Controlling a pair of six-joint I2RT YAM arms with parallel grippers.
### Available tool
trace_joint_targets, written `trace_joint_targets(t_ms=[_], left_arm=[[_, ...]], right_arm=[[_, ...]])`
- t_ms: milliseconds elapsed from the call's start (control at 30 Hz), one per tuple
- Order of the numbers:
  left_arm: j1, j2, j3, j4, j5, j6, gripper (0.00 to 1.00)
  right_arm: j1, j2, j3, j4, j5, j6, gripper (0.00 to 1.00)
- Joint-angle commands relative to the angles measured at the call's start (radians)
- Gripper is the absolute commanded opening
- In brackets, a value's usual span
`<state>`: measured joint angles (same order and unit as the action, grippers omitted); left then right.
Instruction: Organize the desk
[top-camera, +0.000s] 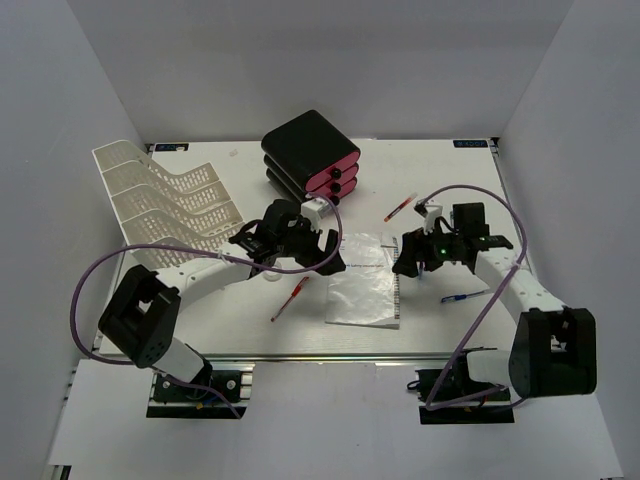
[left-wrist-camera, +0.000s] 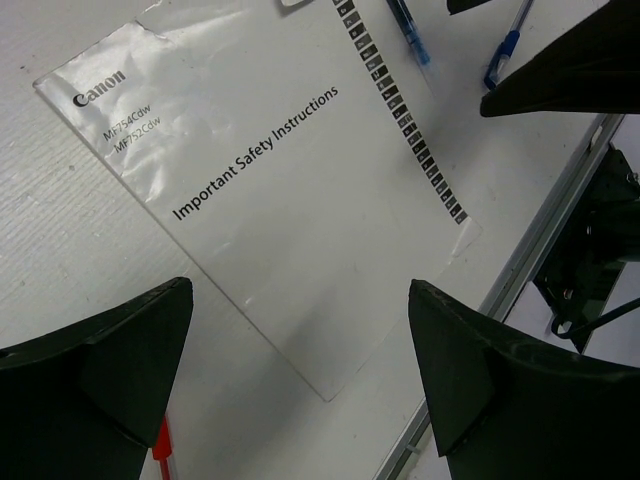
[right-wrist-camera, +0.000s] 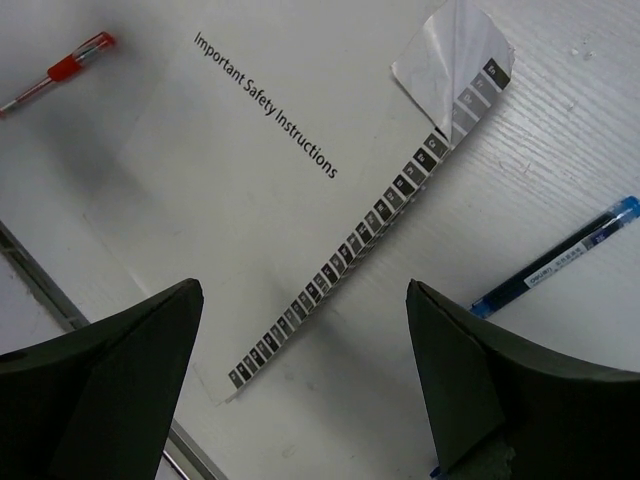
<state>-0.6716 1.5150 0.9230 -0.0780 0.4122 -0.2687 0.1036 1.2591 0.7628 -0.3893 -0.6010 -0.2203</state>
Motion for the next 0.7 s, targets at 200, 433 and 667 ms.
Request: trace_joint_targets(t_ms=[200, 433, 667], left_arm=[[0.004, 0.056, 0.011, 0.043, 0.054, -0.015, 0.97], [0.004, 0.094, 0.008, 0.043, 0.053, -0.027, 0.94], [0.004, 0.139, 0.008, 0.053, 0.083, -0.036, 0.93]], right_arm=[[0.030, 0.118, 0.073, 0.110, 0.073, 0.075, 0.86], [0.045, 0.201, 0.079, 0.145, 0.066, 0.107, 0.84], [0.053, 0.278, 0.090, 0.184, 0.058, 0.128, 0.82]])
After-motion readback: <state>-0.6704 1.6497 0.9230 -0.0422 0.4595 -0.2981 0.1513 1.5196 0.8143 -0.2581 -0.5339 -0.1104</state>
